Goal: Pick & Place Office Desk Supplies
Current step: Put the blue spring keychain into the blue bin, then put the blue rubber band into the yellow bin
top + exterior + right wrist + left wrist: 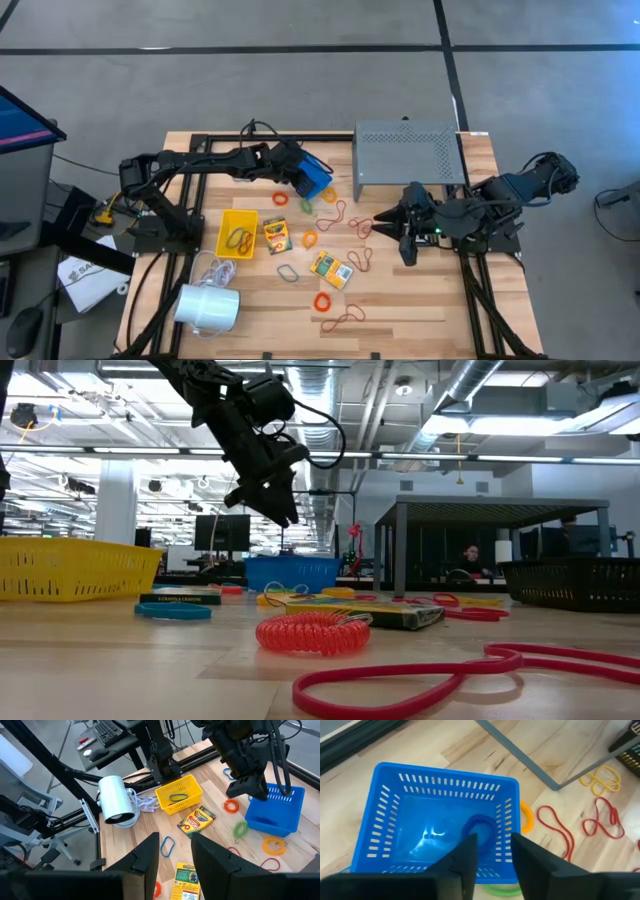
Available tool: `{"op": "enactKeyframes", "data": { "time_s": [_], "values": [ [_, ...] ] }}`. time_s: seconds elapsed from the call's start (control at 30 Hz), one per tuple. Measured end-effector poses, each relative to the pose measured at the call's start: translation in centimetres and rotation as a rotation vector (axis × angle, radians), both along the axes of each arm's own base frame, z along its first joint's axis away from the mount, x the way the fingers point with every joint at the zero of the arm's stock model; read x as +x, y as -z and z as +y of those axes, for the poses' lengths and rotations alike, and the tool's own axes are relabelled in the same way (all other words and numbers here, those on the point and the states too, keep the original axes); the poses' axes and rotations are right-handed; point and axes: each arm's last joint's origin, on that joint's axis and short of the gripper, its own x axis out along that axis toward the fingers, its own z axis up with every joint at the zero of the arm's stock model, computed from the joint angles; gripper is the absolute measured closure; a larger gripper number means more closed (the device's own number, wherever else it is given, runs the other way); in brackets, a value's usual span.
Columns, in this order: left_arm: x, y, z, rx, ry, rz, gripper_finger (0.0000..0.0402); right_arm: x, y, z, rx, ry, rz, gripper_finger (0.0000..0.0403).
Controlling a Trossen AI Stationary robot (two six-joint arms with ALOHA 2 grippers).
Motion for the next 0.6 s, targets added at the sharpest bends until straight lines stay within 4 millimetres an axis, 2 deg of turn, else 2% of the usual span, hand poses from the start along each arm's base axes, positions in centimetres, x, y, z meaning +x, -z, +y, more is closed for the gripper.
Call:
{"op": "enactKeyframes", "data": {
  "time_s": [0.17, 0.33, 0.6],
  "values": [
    [-0.1, -0.2, -0.1, -0.003, 0.001, -0.002, 0.0253, 0.0, 0.0, 0.0, -0.002, -0.003, 0.002, 0.0291],
    [-1.2, -1.3, -0.2, 0.008, -0.020, 0.010, 0.0250, -0.1, 0.0, 0.2, -0.003, -0.011, 0.005, 0.0291],
    [-6.5, -4.4, -0.1, 0.074, -0.157, 0.161, 0.0262, -0.4, 0.1, 0.7, -0.006, -0.029, 0.006, 0.0291]
  ]
}}
